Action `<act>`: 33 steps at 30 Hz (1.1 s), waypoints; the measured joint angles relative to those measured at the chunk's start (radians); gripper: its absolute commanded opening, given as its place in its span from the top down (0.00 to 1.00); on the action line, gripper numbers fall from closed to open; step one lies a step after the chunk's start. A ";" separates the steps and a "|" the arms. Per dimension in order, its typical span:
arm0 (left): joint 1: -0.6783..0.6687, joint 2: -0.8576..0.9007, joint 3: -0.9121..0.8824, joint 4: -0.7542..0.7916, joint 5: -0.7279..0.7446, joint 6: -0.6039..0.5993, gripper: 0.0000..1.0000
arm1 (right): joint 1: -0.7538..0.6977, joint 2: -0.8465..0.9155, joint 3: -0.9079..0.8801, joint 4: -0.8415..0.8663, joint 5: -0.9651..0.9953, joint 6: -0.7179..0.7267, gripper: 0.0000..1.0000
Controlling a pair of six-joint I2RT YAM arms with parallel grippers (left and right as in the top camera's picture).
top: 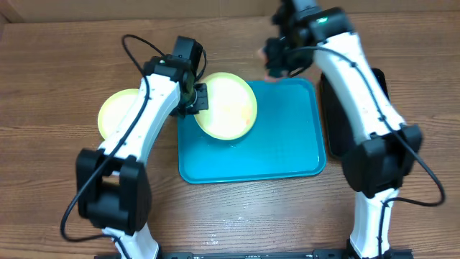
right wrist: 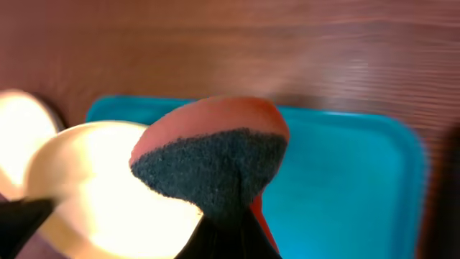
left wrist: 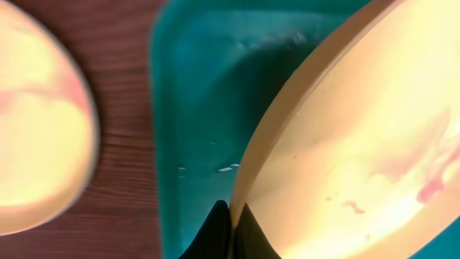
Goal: Clean dirty plates on tray and stack at the side
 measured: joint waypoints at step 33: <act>-0.491 -0.056 0.000 -0.074 -1.178 -0.085 0.96 | -0.187 -0.007 0.001 -0.055 -0.039 0.033 0.96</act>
